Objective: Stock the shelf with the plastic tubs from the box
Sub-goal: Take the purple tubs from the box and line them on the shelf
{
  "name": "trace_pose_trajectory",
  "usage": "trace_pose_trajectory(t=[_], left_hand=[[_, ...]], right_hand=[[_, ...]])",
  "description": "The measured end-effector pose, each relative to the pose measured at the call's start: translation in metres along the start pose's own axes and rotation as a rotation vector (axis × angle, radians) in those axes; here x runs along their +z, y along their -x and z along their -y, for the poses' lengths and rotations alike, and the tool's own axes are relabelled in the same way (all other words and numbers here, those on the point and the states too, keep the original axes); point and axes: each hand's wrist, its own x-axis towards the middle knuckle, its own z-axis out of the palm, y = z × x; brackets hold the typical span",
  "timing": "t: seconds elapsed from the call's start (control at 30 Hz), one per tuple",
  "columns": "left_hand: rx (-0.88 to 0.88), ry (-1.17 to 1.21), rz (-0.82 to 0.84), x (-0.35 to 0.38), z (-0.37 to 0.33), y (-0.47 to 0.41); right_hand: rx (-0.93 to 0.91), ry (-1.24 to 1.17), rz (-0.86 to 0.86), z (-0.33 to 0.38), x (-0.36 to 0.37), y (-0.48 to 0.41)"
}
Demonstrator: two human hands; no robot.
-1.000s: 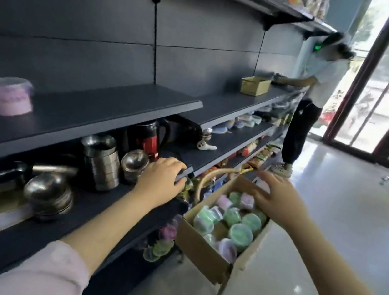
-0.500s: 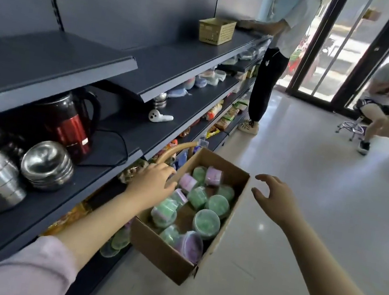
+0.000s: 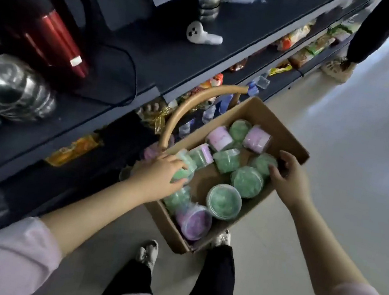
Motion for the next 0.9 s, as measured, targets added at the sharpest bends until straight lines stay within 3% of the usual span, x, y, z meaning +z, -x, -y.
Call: trace_pose_trajectory(t=[0.27,0.43,0.67,0.9], left_hand=[[-0.364,0.262,0.104,0.110,0.011,-0.028],[-0.480,0.390,0.135,0.164,0.010,-0.036],[-0.616,0.515,0.180,0.202,0.010,-0.042],[-0.658,0.536,0.228,0.210,0.018,-0.037]], right_hand=[[-0.121,0.053,0.257,-0.063,0.065,-0.142],[-0.149,0.080,0.263,-0.096,0.085,-0.203],[-0.036,0.115,0.421,-0.129,0.109,-0.244],[0.046,0.418,0.420,-0.137,0.125,-0.246]])
